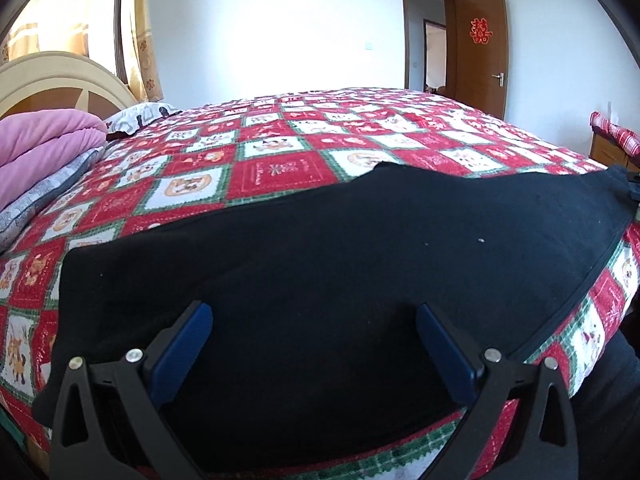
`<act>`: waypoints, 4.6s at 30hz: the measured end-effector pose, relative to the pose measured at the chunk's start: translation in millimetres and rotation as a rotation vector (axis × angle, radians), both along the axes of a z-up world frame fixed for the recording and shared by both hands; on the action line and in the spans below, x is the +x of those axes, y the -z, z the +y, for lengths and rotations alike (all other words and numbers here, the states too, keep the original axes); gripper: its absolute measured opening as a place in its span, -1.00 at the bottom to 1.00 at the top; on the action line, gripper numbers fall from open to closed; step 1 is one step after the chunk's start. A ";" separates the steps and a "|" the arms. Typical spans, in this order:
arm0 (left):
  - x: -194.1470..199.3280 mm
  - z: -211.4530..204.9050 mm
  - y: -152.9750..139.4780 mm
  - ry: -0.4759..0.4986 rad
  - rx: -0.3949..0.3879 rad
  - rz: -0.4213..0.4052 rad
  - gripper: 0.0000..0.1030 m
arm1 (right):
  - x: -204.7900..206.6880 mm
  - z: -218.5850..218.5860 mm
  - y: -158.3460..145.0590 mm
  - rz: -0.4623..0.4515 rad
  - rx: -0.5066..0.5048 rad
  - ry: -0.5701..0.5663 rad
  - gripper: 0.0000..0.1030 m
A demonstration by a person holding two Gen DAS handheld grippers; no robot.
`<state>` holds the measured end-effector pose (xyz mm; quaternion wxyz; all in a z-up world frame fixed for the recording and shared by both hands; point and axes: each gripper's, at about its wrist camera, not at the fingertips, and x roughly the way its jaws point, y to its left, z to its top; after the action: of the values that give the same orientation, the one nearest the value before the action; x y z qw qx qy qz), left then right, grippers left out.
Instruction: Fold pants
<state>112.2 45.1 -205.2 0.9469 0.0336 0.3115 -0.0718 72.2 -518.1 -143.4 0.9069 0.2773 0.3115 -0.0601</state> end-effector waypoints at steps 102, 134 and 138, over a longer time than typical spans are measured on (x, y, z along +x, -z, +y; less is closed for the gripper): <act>-0.5 69.2 6.5 -0.242 -0.003 -0.104 1.00 | -29.2 150.5 -55.6 -0.292 -0.542 -0.249 -0.78; -0.7 68.9 7.2 -0.243 -0.003 -0.107 1.00 | -11.1 332.4 7.6 -0.266 -0.731 -0.662 -0.78; -0.9 69.5 6.8 -0.243 -0.003 -0.107 1.00 | -8.8 344.2 10.6 -0.269 -0.720 -0.684 -0.78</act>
<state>111.3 114.6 -212.0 0.9640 -0.0019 0.2622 0.0446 63.4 -173.9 -154.0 0.9447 -0.1649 0.2244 0.1730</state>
